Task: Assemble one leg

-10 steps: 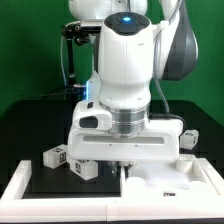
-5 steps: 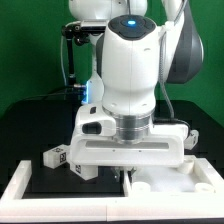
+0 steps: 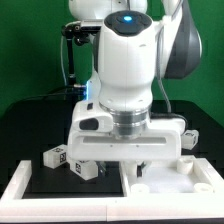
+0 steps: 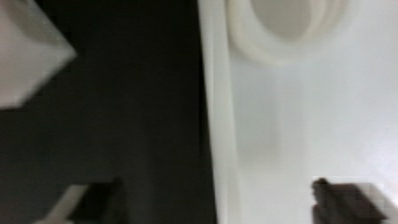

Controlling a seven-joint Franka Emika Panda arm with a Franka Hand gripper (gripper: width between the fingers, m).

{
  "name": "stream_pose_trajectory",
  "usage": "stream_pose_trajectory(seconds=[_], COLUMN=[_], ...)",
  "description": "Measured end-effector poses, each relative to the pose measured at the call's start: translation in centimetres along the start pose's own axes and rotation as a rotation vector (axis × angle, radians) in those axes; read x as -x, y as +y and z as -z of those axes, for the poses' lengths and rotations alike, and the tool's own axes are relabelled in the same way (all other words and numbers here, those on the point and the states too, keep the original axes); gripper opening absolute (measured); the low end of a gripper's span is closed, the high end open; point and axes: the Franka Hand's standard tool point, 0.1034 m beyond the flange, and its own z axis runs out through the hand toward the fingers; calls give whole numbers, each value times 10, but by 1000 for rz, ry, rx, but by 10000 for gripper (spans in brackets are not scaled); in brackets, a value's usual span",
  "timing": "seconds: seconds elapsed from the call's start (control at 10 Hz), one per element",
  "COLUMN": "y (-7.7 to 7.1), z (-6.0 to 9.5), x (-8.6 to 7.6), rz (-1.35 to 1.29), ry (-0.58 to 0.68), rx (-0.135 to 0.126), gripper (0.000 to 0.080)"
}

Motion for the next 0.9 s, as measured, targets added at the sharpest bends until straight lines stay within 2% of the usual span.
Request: stream_pose_trajectory(seconds=[0.1,0.2,0.4,0.9], y=[-4,-19,-45,-46], z=[7,18,30,27], x=[10,17,33,34], rz=[-20,-21,-27,-21], ry=[-34,-32,-9,-14], rx=[-5,-8,-3,-1], gripper=[577,634,645,649])
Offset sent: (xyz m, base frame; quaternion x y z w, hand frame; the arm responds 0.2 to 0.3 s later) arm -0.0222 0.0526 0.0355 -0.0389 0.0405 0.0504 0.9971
